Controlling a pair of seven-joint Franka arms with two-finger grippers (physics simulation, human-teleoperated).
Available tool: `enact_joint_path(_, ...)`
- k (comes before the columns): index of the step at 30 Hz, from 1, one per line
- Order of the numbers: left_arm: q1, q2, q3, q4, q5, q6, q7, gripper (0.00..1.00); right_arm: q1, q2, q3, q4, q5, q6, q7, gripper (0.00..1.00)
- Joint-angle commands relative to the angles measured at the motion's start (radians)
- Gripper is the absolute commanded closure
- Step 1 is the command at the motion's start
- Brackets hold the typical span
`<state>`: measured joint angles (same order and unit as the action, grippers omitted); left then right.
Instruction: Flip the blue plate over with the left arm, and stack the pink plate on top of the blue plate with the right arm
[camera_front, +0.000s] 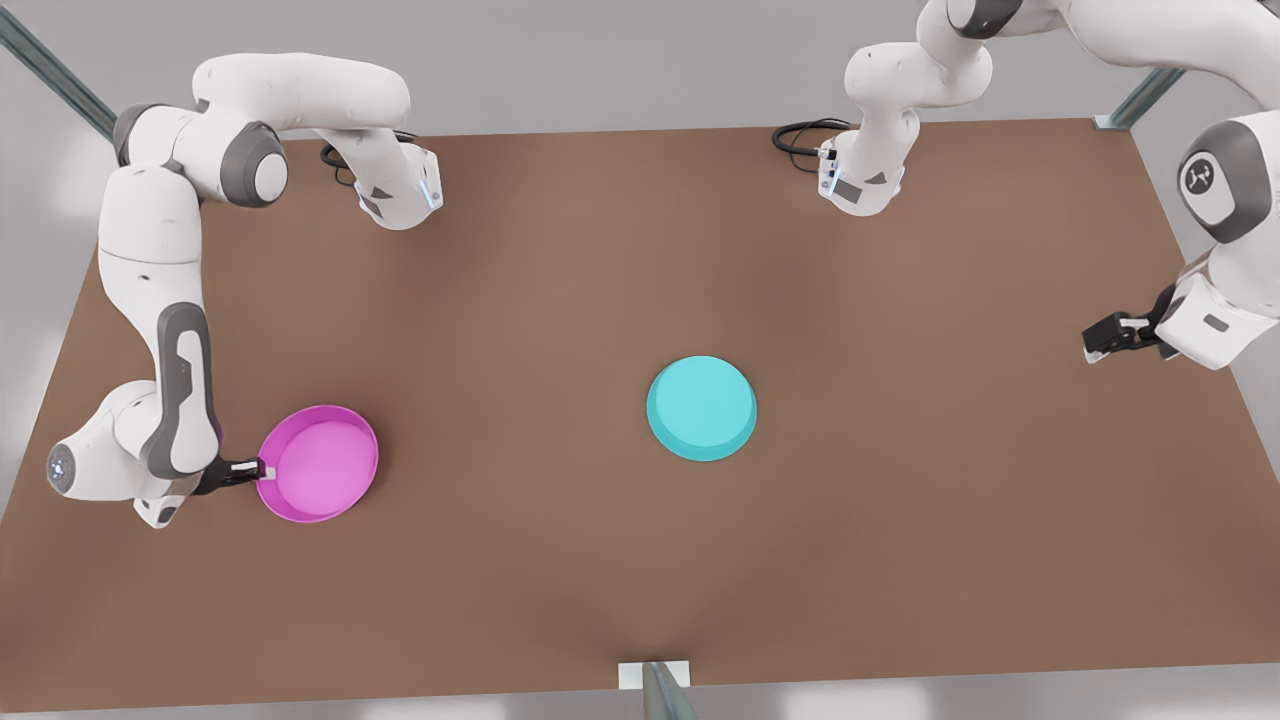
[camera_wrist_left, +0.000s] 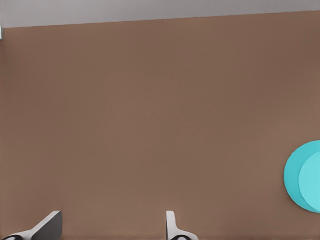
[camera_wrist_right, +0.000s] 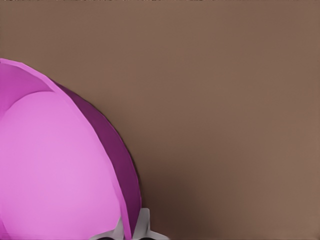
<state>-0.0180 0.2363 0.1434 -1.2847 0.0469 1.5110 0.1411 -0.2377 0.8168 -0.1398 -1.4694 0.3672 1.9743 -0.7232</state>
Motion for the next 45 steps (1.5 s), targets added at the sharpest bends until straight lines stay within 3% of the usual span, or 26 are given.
enact_joint_path(1, 0.001, 0.000, 0.001, -0.004, 0.001, 0.003, 0.000, 0.00, 0.000, -0.001, 0.000, 0.000, -0.005, 0.002, 0.002, 0.79)
enact_joint_path(8, 0.001, 0.005, 0.004, -0.008, 0.001, 0.011, 0.000, 0.00, 0.006, -0.077, 0.037, -0.002, 0.021, -0.110, 0.011, 0.79)
enact_joint_path(12, 0.001, 0.005, 0.004, -0.008, 0.001, 0.012, 0.000, 0.00, 0.212, -0.142, 0.040, 0.000, 0.022, -0.130, 0.037, 0.79)
enact_joint_path(19, 0.001, 0.006, 0.004, -0.008, 0.001, 0.012, 0.000, 0.00, 0.419, -0.145, 0.040, 0.006, 0.070, -0.132, 0.274, 0.79)
enact_joint_path(30, 0.001, 0.001, 0.004, -0.008, 0.001, 0.011, 0.000, 0.00, 0.716, -0.128, 0.040, 0.052, 0.165, -0.097, 0.387, 0.79)
enact_joint_path(40, 0.001, 0.006, 0.005, -0.008, 0.001, 0.011, 0.000, 0.00, 0.876, -0.039, 0.048, 0.224, 0.176, -0.003, 0.797, 0.79)
enact_joint_path(45, 0.001, 0.006, 0.004, -0.013, 0.001, 0.012, 0.000, 0.00, 0.920, -0.011, 0.062, 0.239, 0.193, 0.032, 0.852, 0.79)
